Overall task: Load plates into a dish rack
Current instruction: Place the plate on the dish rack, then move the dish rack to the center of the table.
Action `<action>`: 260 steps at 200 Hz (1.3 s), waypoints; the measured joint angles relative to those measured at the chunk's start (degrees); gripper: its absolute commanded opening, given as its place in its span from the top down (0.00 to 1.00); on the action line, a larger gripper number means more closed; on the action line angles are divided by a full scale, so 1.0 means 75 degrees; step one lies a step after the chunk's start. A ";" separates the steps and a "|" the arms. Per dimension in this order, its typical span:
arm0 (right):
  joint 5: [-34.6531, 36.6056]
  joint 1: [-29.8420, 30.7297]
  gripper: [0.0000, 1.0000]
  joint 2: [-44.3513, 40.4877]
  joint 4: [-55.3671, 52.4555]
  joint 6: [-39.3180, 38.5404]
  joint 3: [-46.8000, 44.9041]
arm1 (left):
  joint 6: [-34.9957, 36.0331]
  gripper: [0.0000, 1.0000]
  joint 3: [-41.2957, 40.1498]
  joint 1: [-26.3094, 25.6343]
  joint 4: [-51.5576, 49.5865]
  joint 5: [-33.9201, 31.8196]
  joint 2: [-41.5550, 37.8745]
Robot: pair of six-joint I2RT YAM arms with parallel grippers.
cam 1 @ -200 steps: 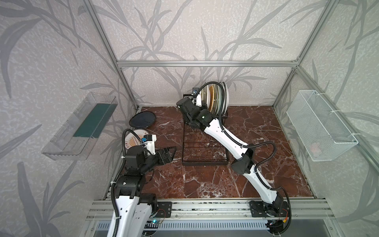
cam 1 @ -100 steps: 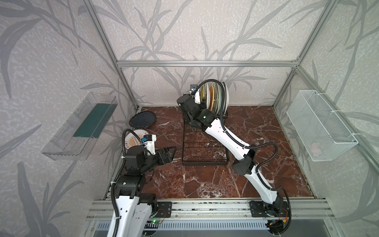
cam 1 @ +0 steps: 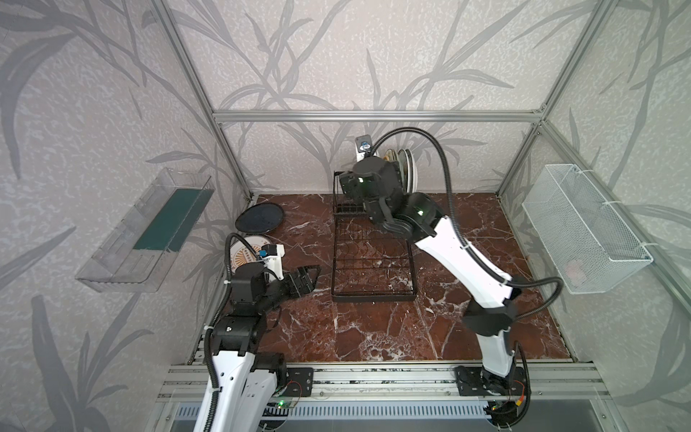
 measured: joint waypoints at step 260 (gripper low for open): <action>-0.4983 -0.3325 0.51 -0.2320 0.2958 0.2492 -1.0963 | -0.0472 0.54 0.2037 -0.3246 0.0545 -0.4674 0.6697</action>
